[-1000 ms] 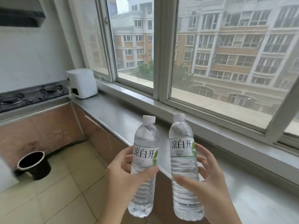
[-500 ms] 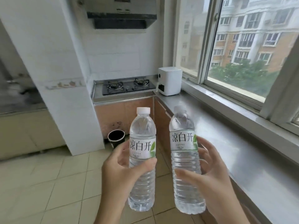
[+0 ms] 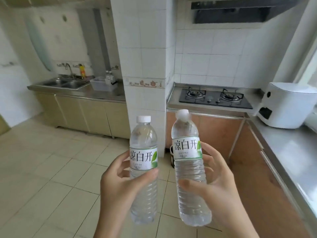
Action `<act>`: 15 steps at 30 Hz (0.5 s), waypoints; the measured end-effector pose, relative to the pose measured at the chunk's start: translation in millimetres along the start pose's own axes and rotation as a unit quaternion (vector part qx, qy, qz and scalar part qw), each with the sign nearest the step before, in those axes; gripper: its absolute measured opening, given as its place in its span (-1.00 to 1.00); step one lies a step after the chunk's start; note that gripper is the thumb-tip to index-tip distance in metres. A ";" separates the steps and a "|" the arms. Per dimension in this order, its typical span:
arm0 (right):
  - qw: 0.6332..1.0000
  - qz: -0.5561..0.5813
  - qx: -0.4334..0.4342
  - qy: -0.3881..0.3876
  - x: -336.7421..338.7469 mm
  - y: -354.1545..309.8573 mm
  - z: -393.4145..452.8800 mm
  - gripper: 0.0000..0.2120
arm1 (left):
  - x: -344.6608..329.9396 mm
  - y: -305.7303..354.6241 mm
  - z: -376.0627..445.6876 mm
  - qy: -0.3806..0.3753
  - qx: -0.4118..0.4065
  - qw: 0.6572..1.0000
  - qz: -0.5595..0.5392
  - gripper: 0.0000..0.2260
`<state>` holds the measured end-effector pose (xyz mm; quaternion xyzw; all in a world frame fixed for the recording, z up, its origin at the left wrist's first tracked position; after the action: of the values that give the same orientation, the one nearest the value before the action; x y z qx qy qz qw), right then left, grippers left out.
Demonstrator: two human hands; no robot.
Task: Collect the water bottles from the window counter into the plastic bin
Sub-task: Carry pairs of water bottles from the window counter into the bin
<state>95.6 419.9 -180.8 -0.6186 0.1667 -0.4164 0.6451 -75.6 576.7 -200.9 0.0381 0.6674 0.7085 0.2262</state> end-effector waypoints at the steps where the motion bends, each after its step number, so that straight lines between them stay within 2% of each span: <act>1: 1.000 0.002 0.006 -0.017 -8.4 -0.7 20.9 -0.17 | 0.2 -0.6 15.6 0.016 -0.004 1.000 0.002 -0.37; 6: 0.997 0.013 0.020 -0.075 -52.3 -2.7 111.3 -0.16 | 8.6 -0.2 83.7 0.086 -0.026 0.996 0.011 -0.37; 15: 0.989 0.007 0.042 -0.144 -152.3 -3.7 219.6 -0.12 | 44.1 -4.7 192.2 0.149 -0.054 0.987 0.025 -0.42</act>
<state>163.7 678.3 -183.7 -0.6436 0.0585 -0.3248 0.6906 -45.4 771.5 -196.0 -0.0633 0.6532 0.7468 0.1080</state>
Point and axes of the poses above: each hand's wrist, its own z-axis towards the middle knuckle, its own x-axis out of the back of the hand, y = z × x, the point moved 7 cm from there along z, towards the middle knuckle, and after that the axes turned 15 degrees about -z, right-handed, at the moved point
